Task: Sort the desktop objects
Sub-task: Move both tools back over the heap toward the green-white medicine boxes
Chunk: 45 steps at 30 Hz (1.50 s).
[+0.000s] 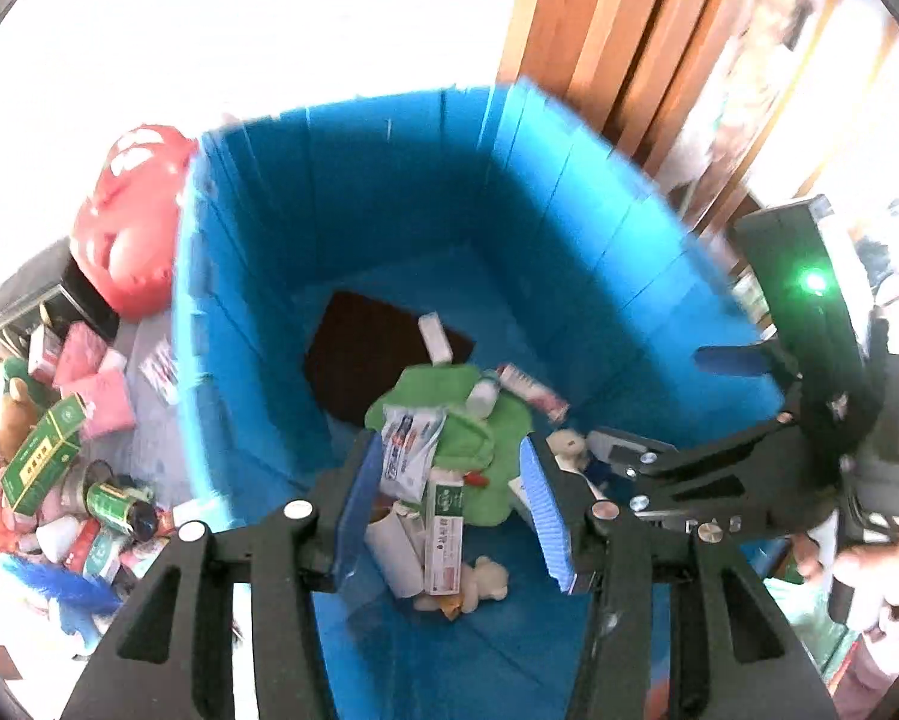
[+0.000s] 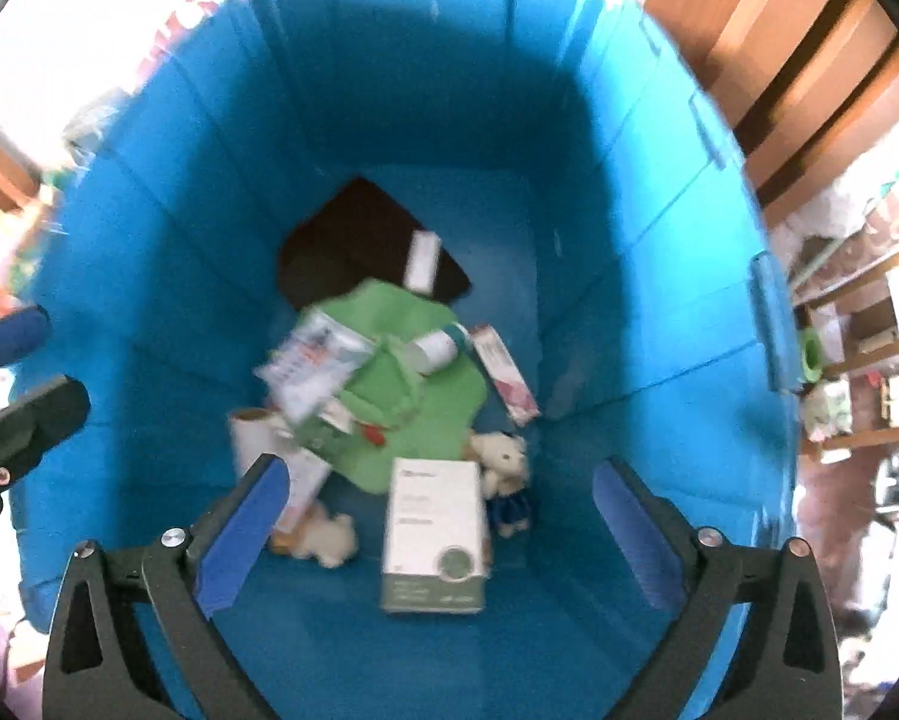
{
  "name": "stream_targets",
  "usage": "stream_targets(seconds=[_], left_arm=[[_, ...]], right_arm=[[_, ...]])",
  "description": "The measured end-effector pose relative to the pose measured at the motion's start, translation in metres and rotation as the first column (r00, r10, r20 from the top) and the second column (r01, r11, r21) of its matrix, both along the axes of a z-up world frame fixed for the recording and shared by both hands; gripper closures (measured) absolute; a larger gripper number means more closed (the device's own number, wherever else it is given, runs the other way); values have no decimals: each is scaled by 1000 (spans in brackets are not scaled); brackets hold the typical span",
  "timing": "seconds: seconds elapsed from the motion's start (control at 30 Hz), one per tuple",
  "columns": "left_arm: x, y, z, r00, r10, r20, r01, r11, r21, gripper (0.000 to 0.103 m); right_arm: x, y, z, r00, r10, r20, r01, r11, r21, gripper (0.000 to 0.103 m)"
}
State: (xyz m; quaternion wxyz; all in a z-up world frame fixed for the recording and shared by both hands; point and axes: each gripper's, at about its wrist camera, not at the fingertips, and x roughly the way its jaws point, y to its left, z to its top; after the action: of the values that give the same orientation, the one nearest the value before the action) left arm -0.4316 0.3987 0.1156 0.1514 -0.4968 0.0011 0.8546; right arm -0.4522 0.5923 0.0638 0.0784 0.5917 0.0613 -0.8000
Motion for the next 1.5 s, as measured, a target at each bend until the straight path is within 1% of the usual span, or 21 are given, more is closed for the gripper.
stream_targets(seconds=[0.03,0.1,0.17,0.23,0.33,0.43,0.53,0.6,0.63,0.73,0.77,0.87,0.97,1.0,1.03,1.1,1.23,1.27,1.4,1.43,1.5], left_arm=[[15,-10,11,999,-5,-47,6,1000,18,56],[33,-24,20,995,-6,-101,12,998,57,56],[55,-48,30,987,21,-160,-4,995,102,56],[74,-71,34,977,50,-209,-23,991,128,56],[94,-100,32,960,77,-268,-39,989,142,56],[117,-138,27,930,140,-339,-104,987,122,55],[133,-184,19,907,203,-368,-172,978,116,49],[149,-227,17,878,266,-398,-231,964,135,49],[154,-239,17,867,288,-407,-251,958,141,49],[177,-299,11,809,377,-451,-346,926,153,49],[182,-316,7,804,393,-445,-369,918,144,49],[190,-361,-11,807,431,-405,-434,896,88,49],[203,-413,-34,795,483,-366,-502,864,49,49],[206,-424,-40,794,492,-356,-511,858,46,49],[213,-445,-49,789,511,-340,-533,845,35,49],[225,-470,-62,778,534,-332,-562,827,13,49],[250,-524,-90,739,598,-311,-635,772,-26,49],[255,-534,-97,732,611,-301,-647,762,-27,49],[271,-568,-133,701,672,-236,-698,715,-37,49],[276,-577,-147,690,694,-206,-714,699,-35,49],[282,-584,-166,674,721,-158,-733,679,-28,49]], right_arm=[[8,-4,11,1000,-1,-31,0,1000,-22,0],[23,-12,28,996,0,-88,-5,998,-58,0],[37,-23,42,990,-1,-139,-11,997,-82,0],[53,-38,55,981,12,-195,-33,994,-105,0],[73,-62,69,965,40,-261,-79,987,-140,0],[89,-94,77,949,76,-306,-136,974,-179,0],[101,-124,78,936,96,-339,-174,962,-208,0],[109,-143,81,926,108,-362,-201,952,-230,0],[113,-152,83,920,111,-375,-211,948,-239,0],[125,-186,89,898,117,-425,-252,927,-278,0],[128,-195,89,892,119,-436,-263,921,-286,0],[135,-236,84,873,139,-467,-309,899,-311,0],[135,-270,68,873,158,-462,-327,892,-313,0],[133,-284,58,878,166,-450,-330,890,-315,0],[130,-296,49,885,170,-434,-328,888,-321,0],[125,-314,29,900,176,-399,-320,889,-328,0],[111,-339,-14,926,156,-345,-266,916,-300,0],[110,-341,-21,931,149,-334,-253,922,-293,0],[104,-350,-65,954,115,-276,-191,944,-268,0],[105,-352,-75,959,108,-263,-176,951,-253,0],[108,-353,-93,966,100,-239,-157,960,-231,0]])
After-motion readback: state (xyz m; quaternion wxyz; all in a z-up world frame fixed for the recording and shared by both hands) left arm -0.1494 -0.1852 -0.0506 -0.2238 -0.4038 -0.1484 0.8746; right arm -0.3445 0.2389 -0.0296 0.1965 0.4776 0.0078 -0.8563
